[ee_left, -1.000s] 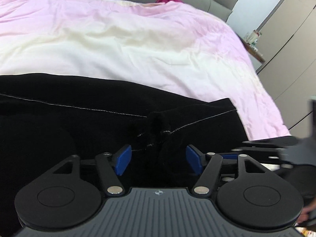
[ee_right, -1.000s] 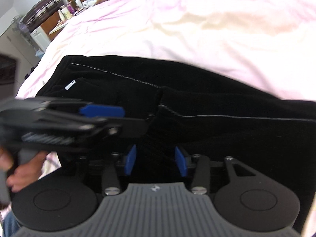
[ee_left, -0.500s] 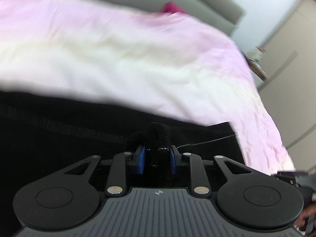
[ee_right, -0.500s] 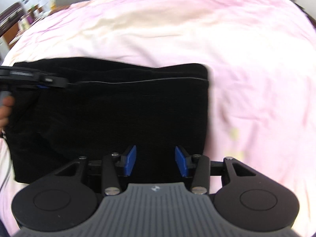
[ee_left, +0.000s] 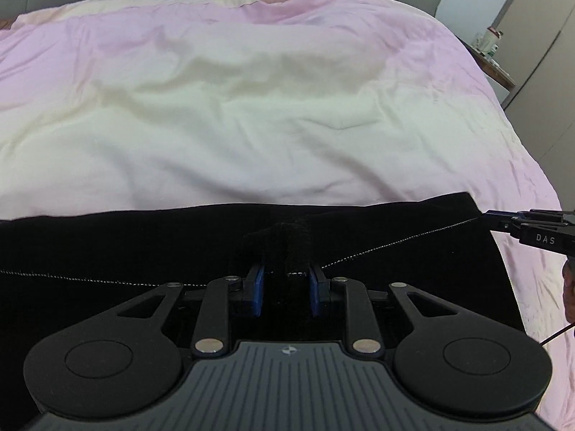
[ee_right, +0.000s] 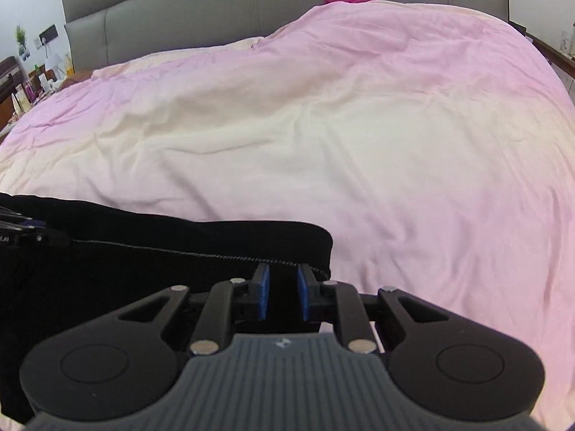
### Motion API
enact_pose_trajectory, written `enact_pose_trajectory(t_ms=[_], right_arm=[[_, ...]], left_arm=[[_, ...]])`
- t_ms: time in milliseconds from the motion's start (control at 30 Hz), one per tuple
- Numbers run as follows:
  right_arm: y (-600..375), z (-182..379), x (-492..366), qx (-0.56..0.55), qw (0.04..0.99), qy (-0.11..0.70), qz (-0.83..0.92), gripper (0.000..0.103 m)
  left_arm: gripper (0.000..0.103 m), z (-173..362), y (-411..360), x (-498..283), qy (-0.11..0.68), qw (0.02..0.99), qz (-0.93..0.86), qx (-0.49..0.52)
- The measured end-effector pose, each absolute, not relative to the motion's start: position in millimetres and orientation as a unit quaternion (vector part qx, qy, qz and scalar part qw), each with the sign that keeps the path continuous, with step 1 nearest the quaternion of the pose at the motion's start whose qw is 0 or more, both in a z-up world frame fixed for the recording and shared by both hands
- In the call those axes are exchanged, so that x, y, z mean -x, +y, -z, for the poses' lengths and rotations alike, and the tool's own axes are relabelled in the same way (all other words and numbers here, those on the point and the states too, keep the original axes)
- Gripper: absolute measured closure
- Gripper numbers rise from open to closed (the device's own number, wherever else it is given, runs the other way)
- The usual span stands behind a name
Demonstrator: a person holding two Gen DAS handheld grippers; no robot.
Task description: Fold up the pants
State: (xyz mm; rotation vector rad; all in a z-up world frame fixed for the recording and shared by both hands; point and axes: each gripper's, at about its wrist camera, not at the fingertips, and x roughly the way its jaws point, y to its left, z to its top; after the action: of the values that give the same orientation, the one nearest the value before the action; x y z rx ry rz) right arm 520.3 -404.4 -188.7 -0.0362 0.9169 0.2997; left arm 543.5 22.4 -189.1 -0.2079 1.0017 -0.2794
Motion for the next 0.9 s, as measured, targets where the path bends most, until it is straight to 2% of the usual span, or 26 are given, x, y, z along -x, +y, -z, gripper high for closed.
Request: enact_pose_trajectory(t_ms=[133,267,367,400,433,533,633,667,733,833,900], right_arm=[[-397.5,226.4,-555.4,0.035,0.873,0.473,-0.117,0.091],[-407.4,252.4,-566.6,-0.002,0.868,0.485,-0.112,0.090],[-404.7,239.6,-561.2,0.024,0.868,0.483,-0.114,0.090],[-405.3,232.6,-555.8,0.027,0.869,0.481,-0.118,0.091],[-404.4,226.2,-546.0,0.028,0.870,0.475,-0.130,0.092],[-408.1,209.4,-510.2,0.041,0.868,0.469,-0.161,0.092],[-413.5,195.5,-463.8,0.052,0.870,0.455,-0.182,0.093],[-416.4,192.9,-449.9,0.049,0.871,0.451,-0.186,0.093],[-420.1,191.3,-425.4,0.049,0.874,0.446,-0.188,0.095],[-415.5,196.3,-396.6,0.070,0.873,0.442,-0.194,0.098],[-412.9,202.7,-384.7,0.077,0.874,0.442,-0.190,0.098]], left_arm=[[0.075,203.9,20.2,-551.9,0.492,0.858,0.130,0.073],[0.074,208.8,16.4,-555.1,0.497,0.857,0.119,0.066],[0.070,197.5,11.8,-551.1,0.498,0.858,0.114,0.051],[0.060,191.3,8.3,-546.7,0.492,0.863,0.108,0.031],[0.056,185.9,5.4,-541.3,0.486,0.867,0.106,0.012],[0.055,167.1,-5.4,-515.6,0.459,0.881,0.096,-0.052],[0.055,147.7,-10.1,-483.4,0.430,0.894,0.113,-0.052],[0.056,142.5,-12.1,-473.0,0.423,0.898,0.115,-0.048],[0.072,139.0,-20.8,-457.5,0.422,0.898,0.119,-0.043],[0.083,153.0,-32.0,-446.9,0.447,0.885,0.118,-0.055],[0.086,167.1,-33.7,-447.1,0.463,0.879,0.097,-0.059]])
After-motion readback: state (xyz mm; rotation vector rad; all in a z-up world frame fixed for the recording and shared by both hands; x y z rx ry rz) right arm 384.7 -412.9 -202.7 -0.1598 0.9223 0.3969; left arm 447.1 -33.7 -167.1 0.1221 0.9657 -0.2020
